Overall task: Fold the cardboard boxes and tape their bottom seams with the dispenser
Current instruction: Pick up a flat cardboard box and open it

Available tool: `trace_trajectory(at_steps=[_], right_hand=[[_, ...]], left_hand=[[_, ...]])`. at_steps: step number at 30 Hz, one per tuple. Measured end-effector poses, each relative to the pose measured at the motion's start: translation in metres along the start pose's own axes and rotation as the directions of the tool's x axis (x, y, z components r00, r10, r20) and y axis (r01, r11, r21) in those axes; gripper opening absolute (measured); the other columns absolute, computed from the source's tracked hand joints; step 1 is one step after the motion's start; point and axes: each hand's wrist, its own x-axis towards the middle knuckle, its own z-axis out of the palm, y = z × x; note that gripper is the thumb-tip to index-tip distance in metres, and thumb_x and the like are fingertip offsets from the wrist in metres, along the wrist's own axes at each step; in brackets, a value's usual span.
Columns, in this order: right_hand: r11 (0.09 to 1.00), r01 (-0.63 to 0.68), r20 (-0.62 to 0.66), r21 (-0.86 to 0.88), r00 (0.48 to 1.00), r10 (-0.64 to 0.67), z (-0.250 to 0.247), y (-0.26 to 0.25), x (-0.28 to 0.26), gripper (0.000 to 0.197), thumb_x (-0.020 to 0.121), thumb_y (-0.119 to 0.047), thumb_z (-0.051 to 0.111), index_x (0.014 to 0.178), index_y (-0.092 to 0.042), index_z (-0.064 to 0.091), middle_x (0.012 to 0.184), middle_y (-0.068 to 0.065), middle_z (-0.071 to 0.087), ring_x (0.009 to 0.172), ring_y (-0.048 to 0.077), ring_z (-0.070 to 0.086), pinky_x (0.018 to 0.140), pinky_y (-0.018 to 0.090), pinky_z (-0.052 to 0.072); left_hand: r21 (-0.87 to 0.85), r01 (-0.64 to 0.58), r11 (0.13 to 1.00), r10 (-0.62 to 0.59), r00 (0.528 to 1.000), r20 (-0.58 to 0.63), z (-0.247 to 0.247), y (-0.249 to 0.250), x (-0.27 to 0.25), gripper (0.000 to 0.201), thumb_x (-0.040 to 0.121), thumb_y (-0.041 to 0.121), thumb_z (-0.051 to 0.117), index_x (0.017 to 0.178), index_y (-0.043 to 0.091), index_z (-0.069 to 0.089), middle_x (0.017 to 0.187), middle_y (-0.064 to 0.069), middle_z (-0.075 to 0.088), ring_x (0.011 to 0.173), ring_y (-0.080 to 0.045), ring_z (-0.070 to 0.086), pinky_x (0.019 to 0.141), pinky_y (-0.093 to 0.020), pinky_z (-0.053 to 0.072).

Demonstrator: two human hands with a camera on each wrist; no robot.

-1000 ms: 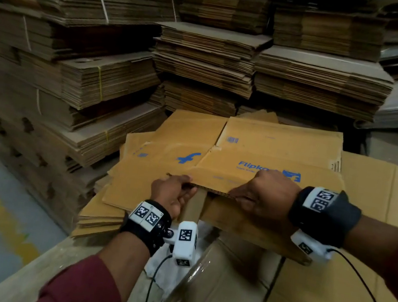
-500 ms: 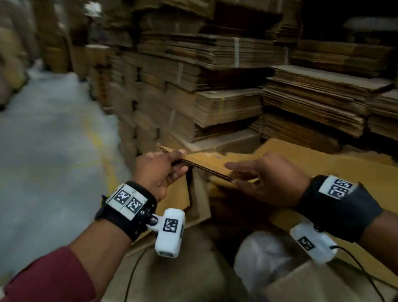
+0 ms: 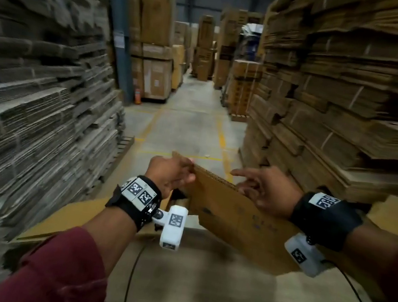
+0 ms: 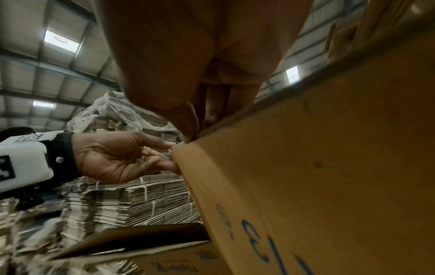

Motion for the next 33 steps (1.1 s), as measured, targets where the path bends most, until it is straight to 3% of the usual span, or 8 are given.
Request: trace_trajectory(at_steps=[7, 10, 13, 18, 20, 22, 28, 33], right_hand=[[0.977, -0.098, 0.098, 0.192, 0.992, 0.08, 0.053, -0.05, 0.053, 0.048, 0.092, -0.007, 0.067, 0.136, -0.024, 0.06, 0.09, -0.01, 0.078, 0.088, -0.007, 0.071, 0.084, 0.019, 0.056], [0.964, -0.126, 0.104, 0.233, 0.989, 0.104, 0.073, -0.062, 0.063, 0.042, 0.09, -0.008, 0.069, 0.129, -0.022, 0.064, 0.086, -0.009, 0.079, 0.084, -0.005, 0.071, 0.087, 0.027, 0.059], [0.955, -0.147, 0.107, 0.258, 0.987, 0.123, 0.093, -0.071, 0.073, 0.035, 0.089, -0.011, 0.072, 0.121, -0.025, 0.067, 0.084, -0.008, 0.078, 0.081, -0.006, 0.071, 0.076, 0.016, 0.055], [0.938, -0.24, 0.082, 0.251, 0.971, 0.226, 0.106, -0.059, 0.086, 0.028, 0.085, -0.01, 0.073, 0.109, -0.024, 0.072, 0.076, -0.007, 0.077, 0.068, -0.001, 0.07, 0.056, 0.008, 0.048], [0.922, -0.295, 0.018, 0.251, 0.954, 0.301, 0.104, -0.049, 0.094, 0.025, 0.08, -0.007, 0.074, 0.101, -0.02, 0.075, 0.072, -0.005, 0.076, 0.06, -0.002, 0.066, 0.052, 0.007, 0.046], [0.909, -0.344, -0.041, 0.236, 0.931, 0.363, 0.099, -0.038, 0.101, 0.021, 0.078, -0.007, 0.073, 0.095, -0.019, 0.077, 0.072, -0.001, 0.075, 0.053, -0.005, 0.058, 0.05, 0.007, 0.043], [0.843, -0.464, -0.19, 0.274, 0.833, 0.52, 0.078, -0.012, 0.119, 0.018, 0.076, -0.013, 0.077, 0.092, -0.02, 0.081, 0.088, 0.005, 0.077, 0.082, 0.02, 0.072, 0.083, 0.032, 0.059], [0.829, -0.554, -0.181, 0.079, 0.81, 0.558, 0.055, 0.009, 0.124, 0.011, 0.077, -0.015, 0.078, 0.087, -0.012, 0.081, 0.081, 0.005, 0.077, 0.074, 0.023, 0.074, 0.083, 0.038, 0.062]], left_hand=[[0.302, 0.028, 0.953, -0.066, 0.991, 0.117, -0.077, -0.008, -0.03, 0.066, 0.083, 0.051, 0.082, 0.129, 0.014, 0.052, 0.133, -0.012, 0.06, 0.108, -0.031, 0.066, 0.085, -0.048, 0.061], [0.323, 0.138, 0.936, -0.165, 0.985, 0.058, -0.081, -0.041, -0.044, 0.113, 0.079, 0.06, 0.082, 0.161, 0.033, 0.008, 0.161, -0.01, 0.037, 0.136, -0.044, 0.048, 0.096, -0.064, 0.052], [0.278, 0.176, 0.944, -0.169, 0.984, -0.05, -0.086, -0.077, -0.037, 0.135, 0.079, 0.051, 0.085, 0.153, 0.048, -0.027, 0.164, -0.006, 0.034, 0.136, -0.045, 0.046, 0.097, -0.067, 0.05], [0.132, 0.202, 0.97, -0.174, 0.965, -0.195, -0.1, -0.091, -0.022, 0.115, 0.09, 0.01, 0.069, 0.158, 0.044, -0.018, 0.121, 0.006, 0.044, 0.116, -0.038, 0.052, 0.085, -0.064, 0.057], [0.116, 0.24, 0.964, -0.208, 0.95, -0.234, -0.114, -0.102, -0.017, 0.086, 0.084, 0.012, 0.068, 0.155, 0.038, 0.028, 0.117, 0.004, 0.049, 0.108, -0.036, 0.054, 0.075, -0.061, 0.06], [0.156, 0.236, 0.959, -0.182, 0.937, -0.299, -0.135, -0.122, -0.01, 0.035, 0.073, 0.016, 0.063, 0.107, 0.02, 0.07, 0.111, -0.011, 0.066, 0.098, -0.038, 0.063, 0.073, -0.061, 0.062], [0.146, 0.288, 0.946, -0.213, 0.897, -0.387, -0.194, -0.168, 0.016, 0.018, 0.064, 0.001, 0.072, 0.077, 0.0, 0.061, 0.096, -0.029, 0.071, 0.083, -0.043, 0.074, 0.066, -0.059, 0.063], [0.498, 0.19, 0.846, 0.021, 0.922, -0.387, -0.209, -0.103, 0.025, 0.021, 0.079, 0.002, 0.07, 0.068, 0.013, 0.058, 0.075, -0.01, 0.062, 0.067, -0.025, 0.063, 0.056, -0.024, 0.057]])
